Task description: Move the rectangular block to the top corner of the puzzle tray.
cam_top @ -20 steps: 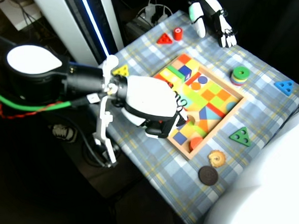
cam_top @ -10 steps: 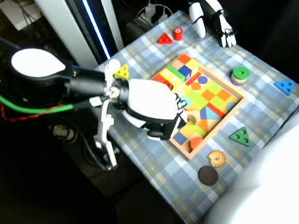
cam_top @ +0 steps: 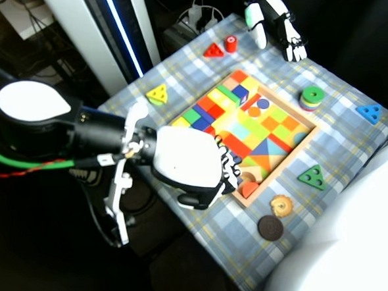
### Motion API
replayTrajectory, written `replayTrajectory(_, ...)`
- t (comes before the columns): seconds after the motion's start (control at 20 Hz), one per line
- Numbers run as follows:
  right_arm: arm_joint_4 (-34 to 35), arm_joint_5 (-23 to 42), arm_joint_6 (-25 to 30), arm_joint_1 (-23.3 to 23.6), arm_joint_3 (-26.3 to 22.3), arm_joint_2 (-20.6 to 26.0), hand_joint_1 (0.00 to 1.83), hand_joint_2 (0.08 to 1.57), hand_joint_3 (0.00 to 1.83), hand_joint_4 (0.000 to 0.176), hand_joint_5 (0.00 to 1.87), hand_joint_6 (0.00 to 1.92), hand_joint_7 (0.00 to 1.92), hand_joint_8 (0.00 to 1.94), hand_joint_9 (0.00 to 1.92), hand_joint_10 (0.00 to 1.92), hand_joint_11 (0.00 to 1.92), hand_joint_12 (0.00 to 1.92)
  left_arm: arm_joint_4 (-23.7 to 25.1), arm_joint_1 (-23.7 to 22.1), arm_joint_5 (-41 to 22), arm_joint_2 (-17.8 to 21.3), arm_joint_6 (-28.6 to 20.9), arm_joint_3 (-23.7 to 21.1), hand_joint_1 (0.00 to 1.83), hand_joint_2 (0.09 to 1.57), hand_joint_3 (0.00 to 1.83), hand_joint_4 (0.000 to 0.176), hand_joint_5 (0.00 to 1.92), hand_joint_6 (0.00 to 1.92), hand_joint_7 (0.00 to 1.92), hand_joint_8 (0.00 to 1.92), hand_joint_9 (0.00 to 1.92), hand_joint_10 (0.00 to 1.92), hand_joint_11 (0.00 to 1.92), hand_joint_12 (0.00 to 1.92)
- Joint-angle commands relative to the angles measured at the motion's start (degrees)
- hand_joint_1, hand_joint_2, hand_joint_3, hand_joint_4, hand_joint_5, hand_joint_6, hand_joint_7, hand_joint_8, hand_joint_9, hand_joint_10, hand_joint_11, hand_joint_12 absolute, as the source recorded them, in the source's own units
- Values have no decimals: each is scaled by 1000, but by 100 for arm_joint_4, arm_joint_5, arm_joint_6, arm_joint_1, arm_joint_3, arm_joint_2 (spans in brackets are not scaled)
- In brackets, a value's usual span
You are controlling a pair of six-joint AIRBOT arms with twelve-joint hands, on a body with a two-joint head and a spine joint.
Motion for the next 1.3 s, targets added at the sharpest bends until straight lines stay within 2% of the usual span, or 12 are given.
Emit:
replayTrajectory(0.0,-101,-221,-55,-14,61,-20,1329,1239,46,35,564,0,704,1522,1332,1921,1433,1921,223,-12,-618,26,-20,11,714,1396,0,85,442,0,284,2,125,6,0,123)
replayTrajectory(0.1,-167,-278,-55,-14,71,-20,1334,924,815,32,553,6,694,1799,1329,1921,1436,1921,223,-12,-615,26,-20,11,725,1389,0,90,449,1,297,2,139,9,0,153)
replayTrajectory(0.15,-238,-348,-55,-13,84,-20,1529,1003,484,21,567,2,896,1913,1351,1921,1467,1921,223,-12,-614,24,-20,11,730,1393,0,90,440,2,296,0,138,6,0,128)
replayTrajectory(0.2,-299,-397,-55,-13,98,-20,1375,941,735,37,563,0,736,1802,1328,1921,1450,1921,223,-12,-611,23,-20,10,730,1394,0,88,436,0,296,0,141,7,0,125)
replayTrajectory(0.4,-382,-515,-55,-13,193,-42,1558,1166,79,6,582,0,1185,1941,1446,1921,1524,1921,224,-13,-612,24,-20,7,731,1381,0,85,461,2,307,0,169,9,0,300)
replayTrajectory(0.5,-381,-524,-55,-12,230,-58,1545,1180,51,51,583,0,1223,1941,1440,1921,1512,1921,224,-13,-612,24,-20,7,728,1384,0,82,464,2,313,2,161,3,0,247)
replayTrajectory(0.6,-381,-548,-55,-7,250,-58,1564,1184,35,12,575,3,1259,1941,1459,1921,1524,1921,226,-13,-613,24,-20,5,706,1388,1,88,450,0,303,0,156,0,0,252)
replayTrajectory(0.85,-382,-629,-67,43,310,-66,1568,1176,15,45,591,2,1208,1941,1418,1921,1487,1921,226,-13,-608,23,-21,7,696,1390,0,98,456,2,306,2,154,5,0,244)
replayTrajectory(1.0,-381,-636,-68,64,283,-66,1548,1174,7,24,608,4,1225,1941,1423,1921,1481,1921,224,-12,-610,21,-21,6,725,1389,1,87,456,4,303,5,138,7,0,142)
replayTrajectory(1.05,-381,-635,-68,83,243,-66,1549,1189,12,51,595,1,1210,1941,1415,1921,1475,1921,224,-12,-610,21,-21,6,732,1389,0,84,454,1,304,2,145,8,0,165)
replayTrajectory(1.15,-381,-633,-123,124,157,-65,1582,1180,4,19,603,3,1151,1941,1389,1921,1466,1921,224,-12,-611,21,-21,6,734,1385,0,71,470,2,318,2,163,11,0,248)
replayTrajectory(1.25,-381,-634,-176,170,128,-65,1574,1193,7,47,581,2,1117,1941,1351,1921,1427,1921,220,-12,-610,20,-21,7,683,1398,3,87,453,0,302,0,142,2,0,183)
